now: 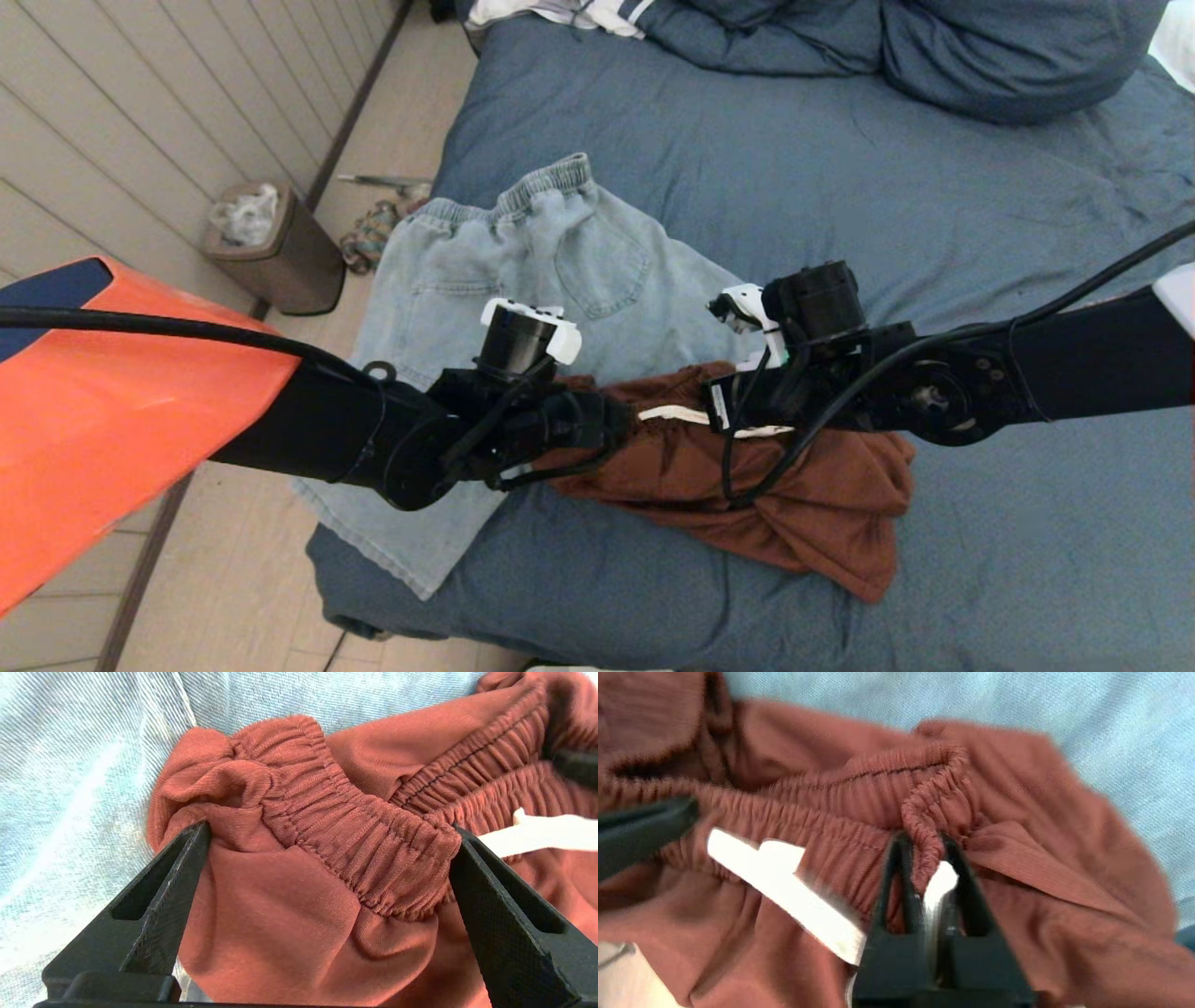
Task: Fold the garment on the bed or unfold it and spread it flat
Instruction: Unford the brown shorts
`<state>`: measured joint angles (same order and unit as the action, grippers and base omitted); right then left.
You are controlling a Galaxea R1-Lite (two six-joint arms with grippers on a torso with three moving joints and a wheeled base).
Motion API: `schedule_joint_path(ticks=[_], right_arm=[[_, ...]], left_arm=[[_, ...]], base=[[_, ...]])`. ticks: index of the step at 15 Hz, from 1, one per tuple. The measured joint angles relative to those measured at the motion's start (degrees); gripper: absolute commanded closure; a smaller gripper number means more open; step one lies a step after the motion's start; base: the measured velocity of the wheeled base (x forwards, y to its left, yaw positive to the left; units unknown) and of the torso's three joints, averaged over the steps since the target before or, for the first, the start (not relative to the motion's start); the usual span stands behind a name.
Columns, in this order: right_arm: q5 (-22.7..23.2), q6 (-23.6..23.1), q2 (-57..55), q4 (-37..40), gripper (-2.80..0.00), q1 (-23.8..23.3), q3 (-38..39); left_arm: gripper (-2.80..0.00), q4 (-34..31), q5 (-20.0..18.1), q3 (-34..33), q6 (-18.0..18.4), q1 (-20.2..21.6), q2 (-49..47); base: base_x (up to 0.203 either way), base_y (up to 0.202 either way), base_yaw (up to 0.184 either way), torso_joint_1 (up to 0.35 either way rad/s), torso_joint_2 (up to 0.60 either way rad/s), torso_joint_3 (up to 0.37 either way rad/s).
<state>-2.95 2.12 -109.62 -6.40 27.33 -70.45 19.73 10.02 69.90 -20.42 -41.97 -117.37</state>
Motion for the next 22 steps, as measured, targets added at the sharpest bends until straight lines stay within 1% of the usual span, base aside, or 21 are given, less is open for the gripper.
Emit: schedule_joint_path(ticks=[4,7,9,11,13,19,22], right_arm=[[-0.2,0.0,2.2,-2.7,0.00,1.1,0.7],[-0.1,0.1,3.8,-2.8,0.00,2.7,1.7],[-0.1,0.1,4.5,-2.8,0.00,3.1,1.8],[-0.1,0.1,4.7,-2.8,0.00,3.1,2.0],[-0.1,-0.1,4.8,-2.9,0.00,3.1,2.2],[-0.1,-0.1,4.7,-3.0,0.00,3.0,2.3],[-0.1,-0.2,4.5,-3.0,0.00,2.7,2.3]], left_arm=[[-2.80,-0.6,0.0,-0.6,-0.1,-1.3,4.7],[-2.80,-0.8,0.0,-2.1,-0.1,-4.8,9.0],[-2.80,-0.8,0.0,-2.8,-0.1,-6.2,10.3],[-2.80,-0.5,0.1,-2.9,-0.1,-6.5,10.1],[-2.80,-0.2,0.1,-2.4,0.0,-5.9,8.8],[-2.80,1.1,0.0,-0.6,0.1,-1.4,1.4],[-2.80,1.8,0.0,-0.4,0.2,-0.8,-0.3]], base=[[0.000,0.000,0.000,0.000,0.00,0.000],[0.000,0.000,0.000,0.000,0.00,0.000],[0.000,0.000,0.000,0.000,0.00,0.000],[0.000,0.000,0.000,0.000,0.00,0.000],[0.000,0.000,0.000,0.000,0.00,0.000],[0.000,0.000,0.000,0.000,0.00,0.000],[0.000,0.000,0.000,0.000,0.00,0.000]])
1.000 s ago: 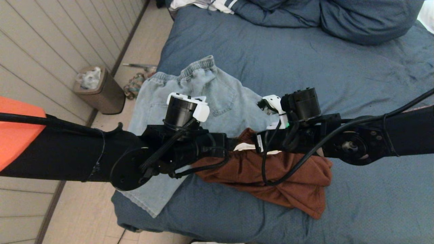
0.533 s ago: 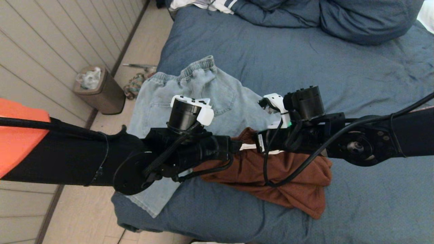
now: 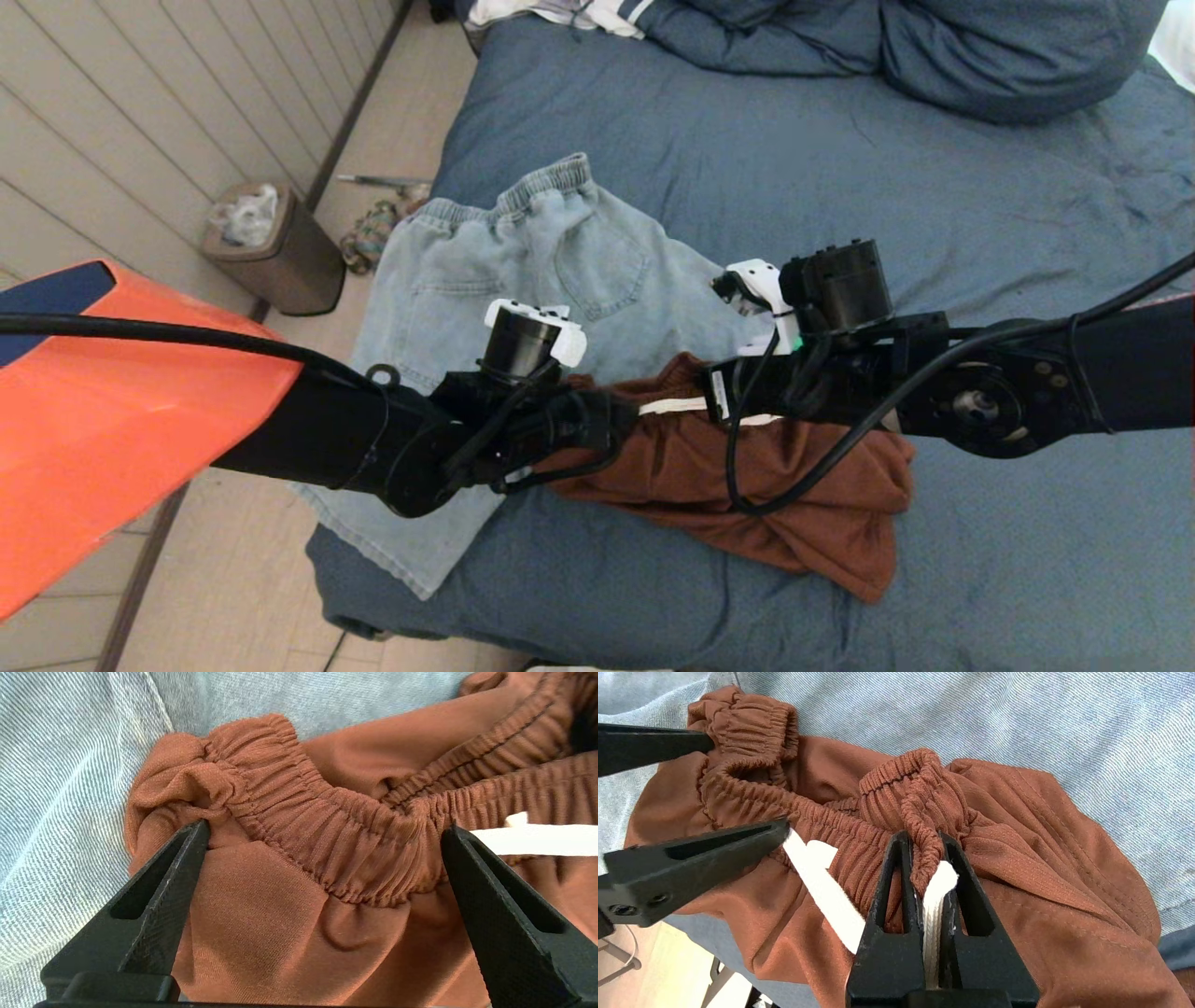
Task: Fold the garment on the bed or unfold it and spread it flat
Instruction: Unford the brown shorts
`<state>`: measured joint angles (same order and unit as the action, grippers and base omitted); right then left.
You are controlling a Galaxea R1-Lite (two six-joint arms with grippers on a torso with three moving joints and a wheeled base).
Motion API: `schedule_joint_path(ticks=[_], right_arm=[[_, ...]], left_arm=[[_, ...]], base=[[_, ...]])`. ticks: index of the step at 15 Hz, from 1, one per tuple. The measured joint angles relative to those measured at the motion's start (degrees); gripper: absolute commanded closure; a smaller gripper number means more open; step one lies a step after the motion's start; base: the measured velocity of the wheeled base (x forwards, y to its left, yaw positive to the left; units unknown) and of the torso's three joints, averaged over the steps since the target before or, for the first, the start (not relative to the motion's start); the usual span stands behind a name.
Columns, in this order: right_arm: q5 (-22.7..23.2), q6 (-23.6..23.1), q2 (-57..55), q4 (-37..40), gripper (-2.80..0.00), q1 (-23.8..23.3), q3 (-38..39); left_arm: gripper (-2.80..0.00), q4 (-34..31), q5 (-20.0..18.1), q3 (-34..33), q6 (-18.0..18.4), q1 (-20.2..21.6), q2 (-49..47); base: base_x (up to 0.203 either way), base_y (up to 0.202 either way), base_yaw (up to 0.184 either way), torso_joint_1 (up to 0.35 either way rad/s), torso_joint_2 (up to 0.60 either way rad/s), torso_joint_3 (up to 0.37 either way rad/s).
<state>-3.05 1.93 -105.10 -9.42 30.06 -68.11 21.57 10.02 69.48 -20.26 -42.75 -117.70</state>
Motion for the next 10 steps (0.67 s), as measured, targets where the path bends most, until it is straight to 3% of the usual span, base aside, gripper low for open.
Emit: schedule_joint_path(ticks=[3,4,10], right_arm=[[0.0,-0.1,-0.1,-0.1,0.00,-0.1,0.0],[0.0,-0.1,-0.1,-0.1,0.00,-0.2,0.0],[0.0,0.0,-0.1,-0.2,0.00,-0.2,-0.2]], left_arm=[[-2.80,0.0,0.3,0.1,0.0,0.0,-0.9],[0.00,0.0,0.3,0.0,0.1,0.0,-0.9],[0.00,0.1,-0.2,-0.4,0.2,-0.3,-0.7]], base=[[0.000,0.000,0.000,0.000,0.00,0.000],[0.000,0.000,0.000,0.000,0.00,0.000],[0.000,0.000,0.000,0.000,0.00,0.000]])
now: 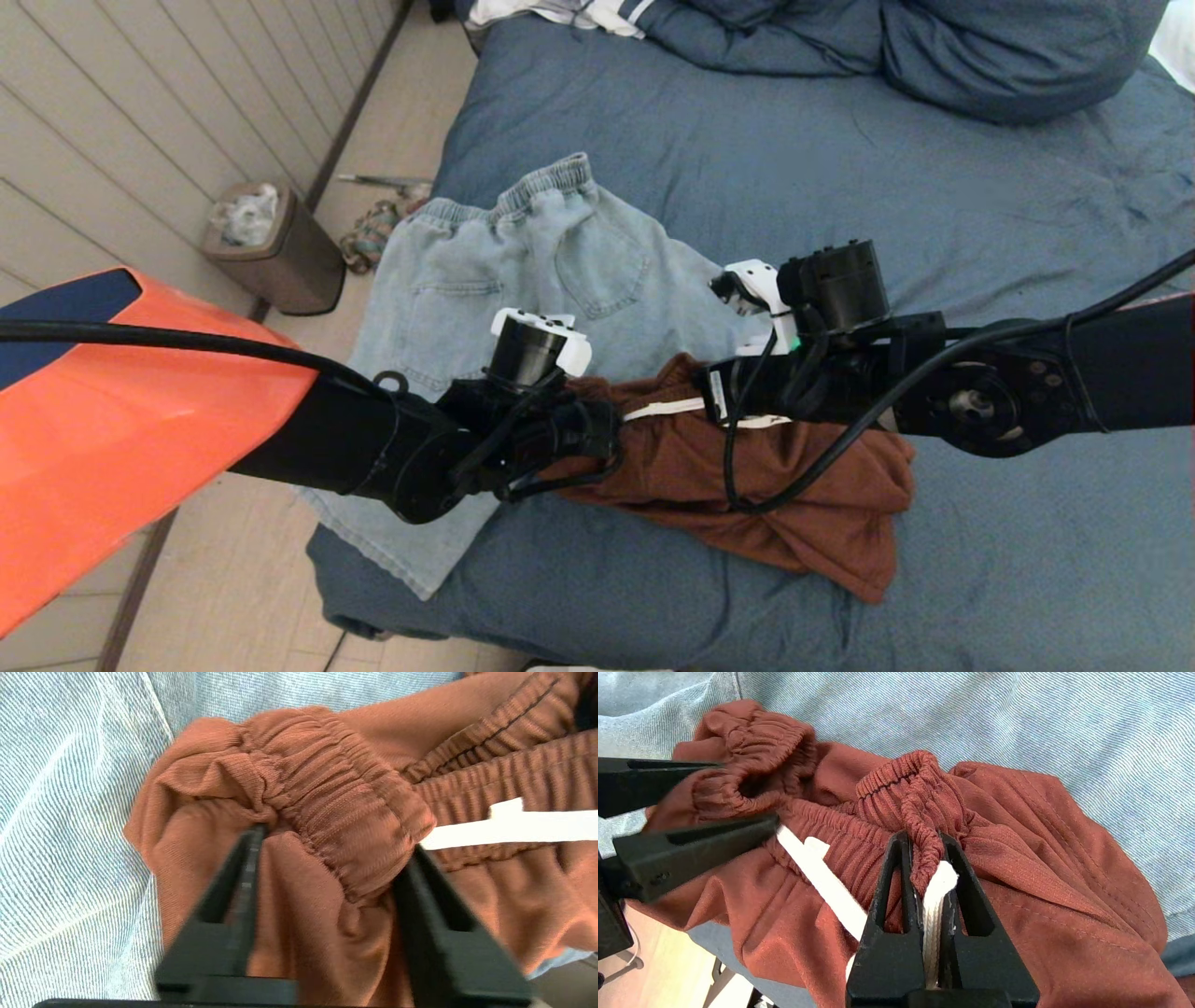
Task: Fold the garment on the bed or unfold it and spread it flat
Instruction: Unford the brown shorts
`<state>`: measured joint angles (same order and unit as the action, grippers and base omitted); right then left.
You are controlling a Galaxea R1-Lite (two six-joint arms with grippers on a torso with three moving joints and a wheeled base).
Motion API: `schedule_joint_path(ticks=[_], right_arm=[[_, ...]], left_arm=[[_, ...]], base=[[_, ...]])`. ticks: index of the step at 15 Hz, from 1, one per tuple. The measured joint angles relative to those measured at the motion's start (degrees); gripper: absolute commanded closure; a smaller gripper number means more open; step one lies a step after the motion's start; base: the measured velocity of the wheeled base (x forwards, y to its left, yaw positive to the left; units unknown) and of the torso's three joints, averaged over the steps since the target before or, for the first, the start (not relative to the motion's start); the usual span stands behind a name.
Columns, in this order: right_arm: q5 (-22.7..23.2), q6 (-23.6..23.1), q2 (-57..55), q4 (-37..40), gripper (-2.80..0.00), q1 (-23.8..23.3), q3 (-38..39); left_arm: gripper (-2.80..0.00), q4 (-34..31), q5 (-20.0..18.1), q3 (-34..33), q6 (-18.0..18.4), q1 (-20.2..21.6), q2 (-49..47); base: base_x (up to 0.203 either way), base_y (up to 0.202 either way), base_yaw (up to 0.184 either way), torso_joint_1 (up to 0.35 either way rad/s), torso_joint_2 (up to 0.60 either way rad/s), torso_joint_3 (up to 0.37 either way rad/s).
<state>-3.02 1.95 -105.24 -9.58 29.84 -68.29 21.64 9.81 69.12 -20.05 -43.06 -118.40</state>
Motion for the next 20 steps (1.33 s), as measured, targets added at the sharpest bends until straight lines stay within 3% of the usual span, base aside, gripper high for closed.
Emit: schedule_joint_path(ticks=[5,10,14,17,20], right_arm=[[0.0,0.0,0.2,0.0,0.00,0.1,-0.3],[0.0,0.1,4.8,0.0,0.00,0.6,-0.3],[-0.1,-0.7,12.8,0.0,0.00,1.3,0.2],[-0.2,-1.5,18.2,0.4,0.00,4.8,0.7],[-0.4,-1.8,22.7,0.8,0.00,6.2,0.8]], left_arm=[[0.00,-0.3,0.0,-0.2,0.0,-0.2,3.4],[0.00,-2.1,0.2,-0.8,0.5,-0.9,13.0],[0.00,-4.7,0.6,-0.8,3.0,-2.3,22.2],[0.00,-7.1,1.0,-0.5,5.1,-3.9,27.6],[0.00,-10.3,3.3,0.5,6.8,-6.0,32.1]], base=[[0.000,0.000,0.000,0.000,0.00,0.000],[0.000,0.000,0.000,0.000,0.00,0.000],[0.000,0.000,0.000,0.000,0.00,0.000],[0.000,0.000,0.000,0.000,0.00,0.000],[0.000,0.000,0.000,0.000,0.00,0.000]])
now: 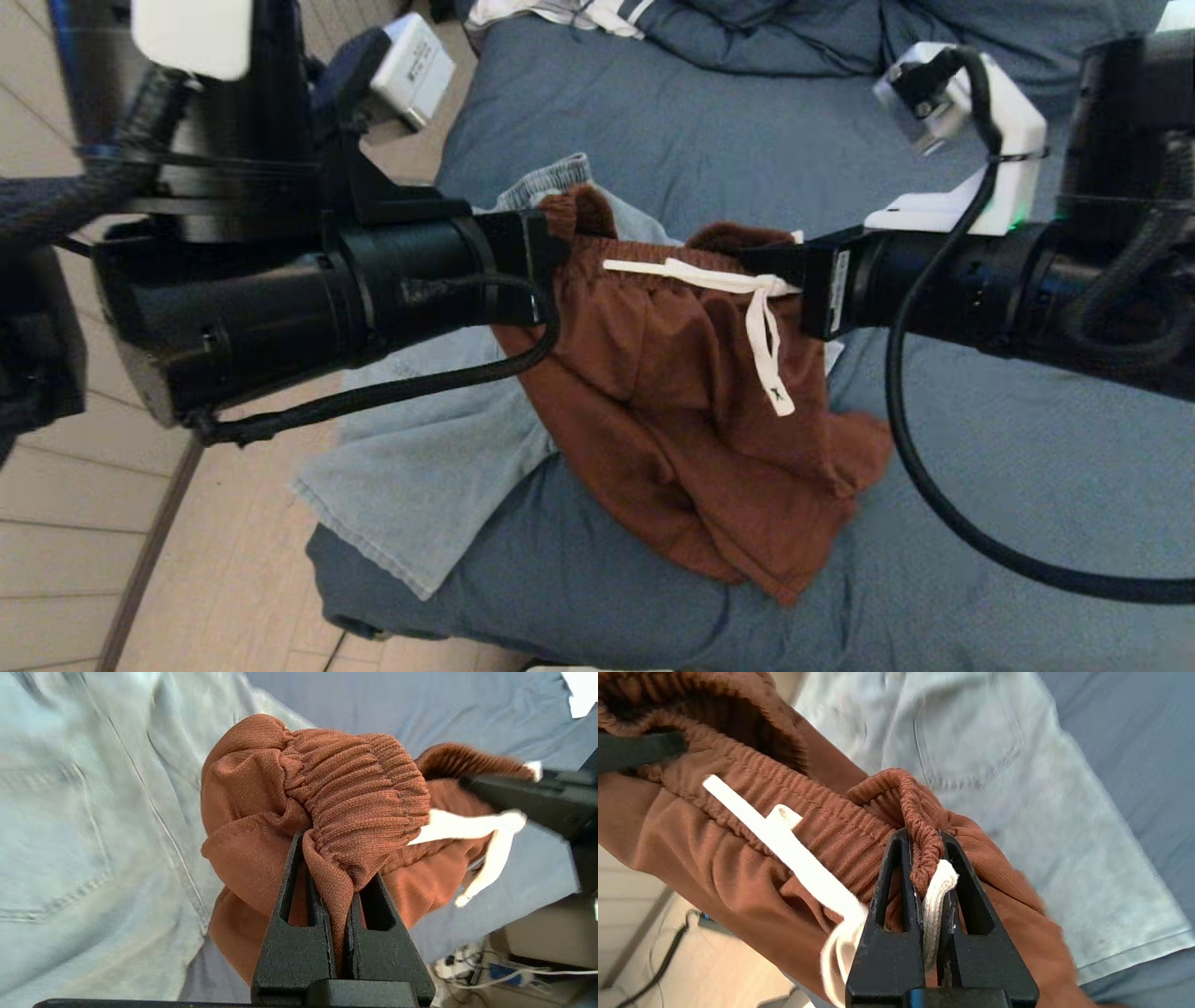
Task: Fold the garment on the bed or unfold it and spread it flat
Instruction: Unford the brown shorts
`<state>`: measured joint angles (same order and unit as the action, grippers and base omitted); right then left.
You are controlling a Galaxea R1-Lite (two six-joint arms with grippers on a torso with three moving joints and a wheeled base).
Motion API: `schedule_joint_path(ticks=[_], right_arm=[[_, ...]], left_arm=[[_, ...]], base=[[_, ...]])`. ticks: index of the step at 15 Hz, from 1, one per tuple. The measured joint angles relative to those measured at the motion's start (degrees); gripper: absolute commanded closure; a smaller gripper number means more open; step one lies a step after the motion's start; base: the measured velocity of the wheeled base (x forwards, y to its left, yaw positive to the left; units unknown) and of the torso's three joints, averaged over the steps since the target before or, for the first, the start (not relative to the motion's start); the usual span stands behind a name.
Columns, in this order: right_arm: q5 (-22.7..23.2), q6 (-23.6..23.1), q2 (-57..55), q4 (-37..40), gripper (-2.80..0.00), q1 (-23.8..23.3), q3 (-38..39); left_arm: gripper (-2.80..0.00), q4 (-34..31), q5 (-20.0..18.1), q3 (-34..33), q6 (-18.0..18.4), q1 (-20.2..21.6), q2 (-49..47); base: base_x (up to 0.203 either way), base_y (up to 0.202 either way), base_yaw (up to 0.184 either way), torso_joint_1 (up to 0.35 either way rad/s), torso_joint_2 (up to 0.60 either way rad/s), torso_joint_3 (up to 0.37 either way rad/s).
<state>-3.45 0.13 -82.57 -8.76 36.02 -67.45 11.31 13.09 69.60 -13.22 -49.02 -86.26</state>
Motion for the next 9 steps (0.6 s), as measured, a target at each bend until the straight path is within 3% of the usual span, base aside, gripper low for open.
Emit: schedule_joint_path(ticks=[4,9], right_arm=[[-1.7,-2.2,5.5,0.1,0.00,1.9,0.3],[-1.8,-3.3,10.3,0.1,0.00,3.8,1.1]], left_arm=[[0.00,-1.2,5.6,0.4,4.7,-3.6,5.5],[0.00,-2.3,6.4,-0.1,7.8,-4.9,11.2]], base=[[0.000,0.000,0.000,0.000,0.00,0.000],[0.000,0.000,0.000,0.000,0.00,0.000]])
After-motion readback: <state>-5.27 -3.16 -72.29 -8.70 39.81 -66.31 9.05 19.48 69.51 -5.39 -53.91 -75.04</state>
